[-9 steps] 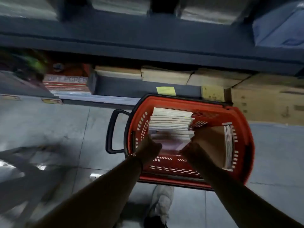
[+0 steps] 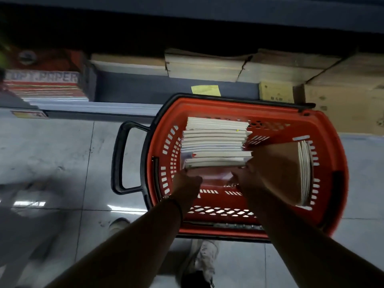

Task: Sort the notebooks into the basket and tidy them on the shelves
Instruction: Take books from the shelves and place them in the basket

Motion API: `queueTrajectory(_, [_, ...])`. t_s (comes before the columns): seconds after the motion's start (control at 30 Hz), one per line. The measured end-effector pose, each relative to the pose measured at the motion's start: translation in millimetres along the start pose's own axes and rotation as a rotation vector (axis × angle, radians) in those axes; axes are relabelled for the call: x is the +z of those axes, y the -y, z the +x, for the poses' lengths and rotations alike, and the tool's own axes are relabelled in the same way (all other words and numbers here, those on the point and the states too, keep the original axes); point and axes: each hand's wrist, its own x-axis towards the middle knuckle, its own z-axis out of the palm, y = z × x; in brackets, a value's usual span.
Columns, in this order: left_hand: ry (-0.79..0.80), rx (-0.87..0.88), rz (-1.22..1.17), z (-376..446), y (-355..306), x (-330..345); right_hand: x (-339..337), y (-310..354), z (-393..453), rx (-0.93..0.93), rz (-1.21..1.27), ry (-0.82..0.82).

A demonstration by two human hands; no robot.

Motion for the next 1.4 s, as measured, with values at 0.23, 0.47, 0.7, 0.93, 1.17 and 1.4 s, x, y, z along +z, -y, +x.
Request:
queueTrajectory(0.23, [0.087, 0.308, 0.42, -7, 12, -10, -9, -1, -19, -0.06, -0.071, -0.025])
queueTrajectory(0.47, [0.084, 0.588, 0.926, -25, -13, -8, -34, 16, -48, -0.118, -0.298, -0.003])
queueTrajectory(0.7, [0.359, 0.751, 0.865, -100, -140, -86, -79, 124, -158, -0.263, -0.127, 0.23])
queueTrajectory(0.93, [0.252, 0.745, 0.198, -281, -293, -196, -129, 292, -353, -0.469, 0.147, 0.29])
queueTrajectory(1.17, [0.471, 0.606, 0.012, -460, -362, -280, -163, 443, -542, -0.568, 0.638, 0.282])
queueTrajectory(1.4, [0.381, 0.776, -0.206, -599, -417, -348, -182, 536, -700, -0.752, 0.676, 0.272])
